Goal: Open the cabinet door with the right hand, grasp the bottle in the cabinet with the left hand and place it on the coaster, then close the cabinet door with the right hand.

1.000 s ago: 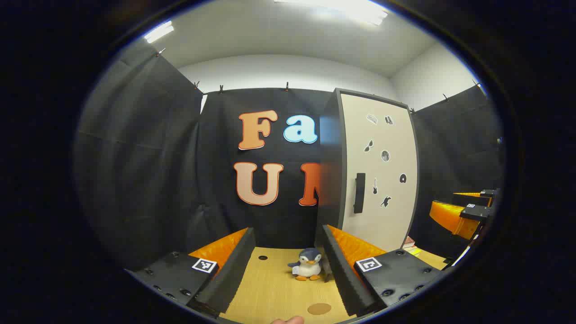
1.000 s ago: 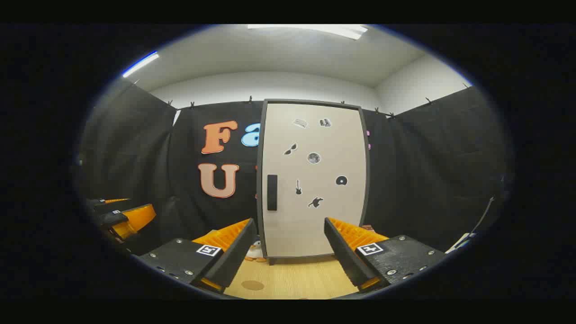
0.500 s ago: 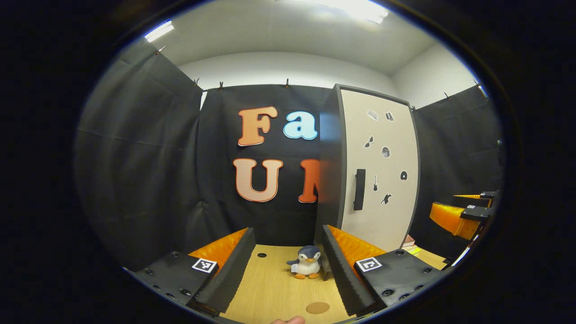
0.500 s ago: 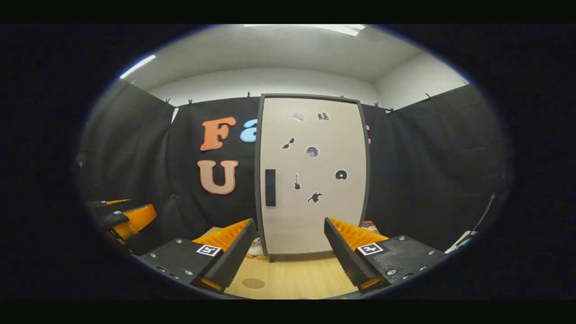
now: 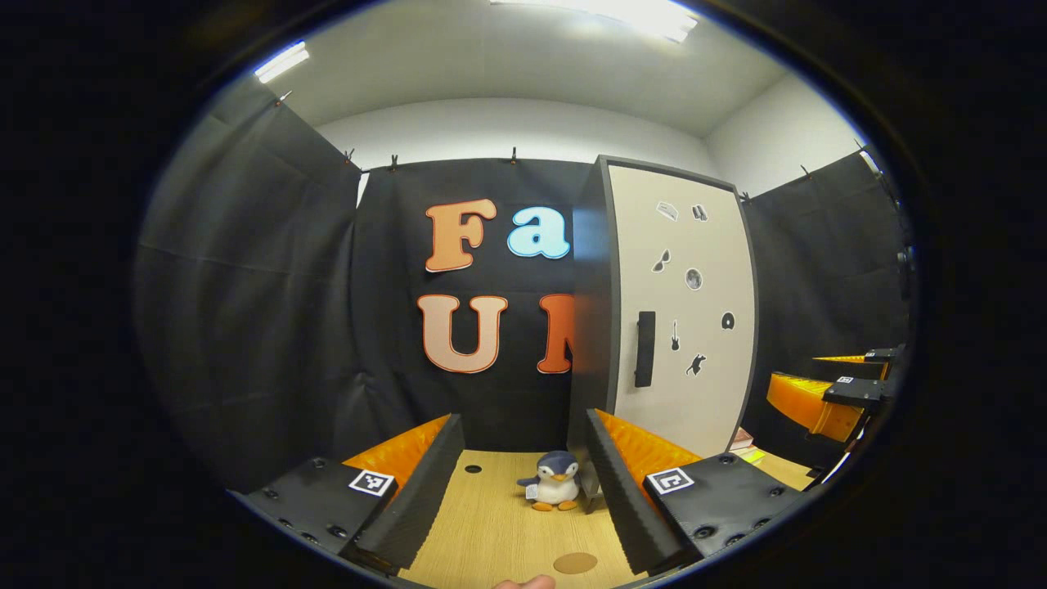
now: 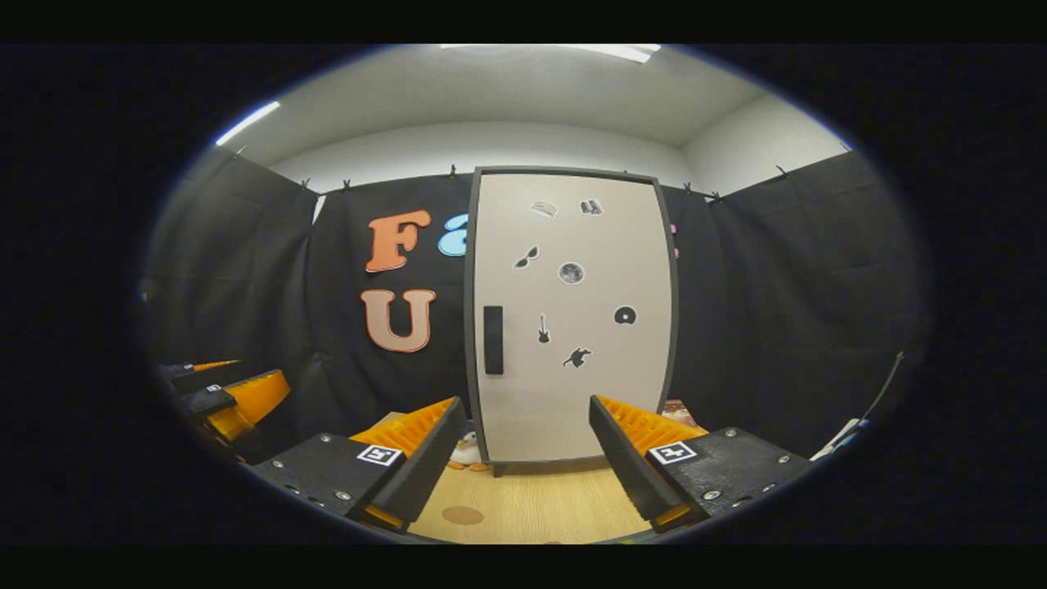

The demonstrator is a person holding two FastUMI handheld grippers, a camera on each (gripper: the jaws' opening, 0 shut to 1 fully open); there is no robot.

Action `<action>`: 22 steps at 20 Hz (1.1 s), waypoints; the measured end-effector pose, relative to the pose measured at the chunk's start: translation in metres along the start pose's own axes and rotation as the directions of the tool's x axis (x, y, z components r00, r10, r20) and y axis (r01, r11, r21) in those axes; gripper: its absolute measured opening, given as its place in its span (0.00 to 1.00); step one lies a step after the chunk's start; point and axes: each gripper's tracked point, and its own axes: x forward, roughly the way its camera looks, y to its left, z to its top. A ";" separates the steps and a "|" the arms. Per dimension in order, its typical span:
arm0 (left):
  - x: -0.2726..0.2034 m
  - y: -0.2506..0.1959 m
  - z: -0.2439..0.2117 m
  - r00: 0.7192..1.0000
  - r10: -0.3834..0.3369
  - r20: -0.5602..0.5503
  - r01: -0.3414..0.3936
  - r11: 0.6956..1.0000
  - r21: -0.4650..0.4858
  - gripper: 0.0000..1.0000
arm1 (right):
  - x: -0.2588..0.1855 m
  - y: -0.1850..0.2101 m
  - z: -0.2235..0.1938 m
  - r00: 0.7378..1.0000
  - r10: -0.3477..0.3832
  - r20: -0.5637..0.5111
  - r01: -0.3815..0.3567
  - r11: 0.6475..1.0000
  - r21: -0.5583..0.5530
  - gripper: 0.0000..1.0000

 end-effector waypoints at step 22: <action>0.028 0.058 -0.025 0.991 0.126 -0.047 -0.126 0.992 0.004 0.96 | 0.181 0.049 0.018 0.994 0.112 0.017 -0.111 0.994 -0.016 0.94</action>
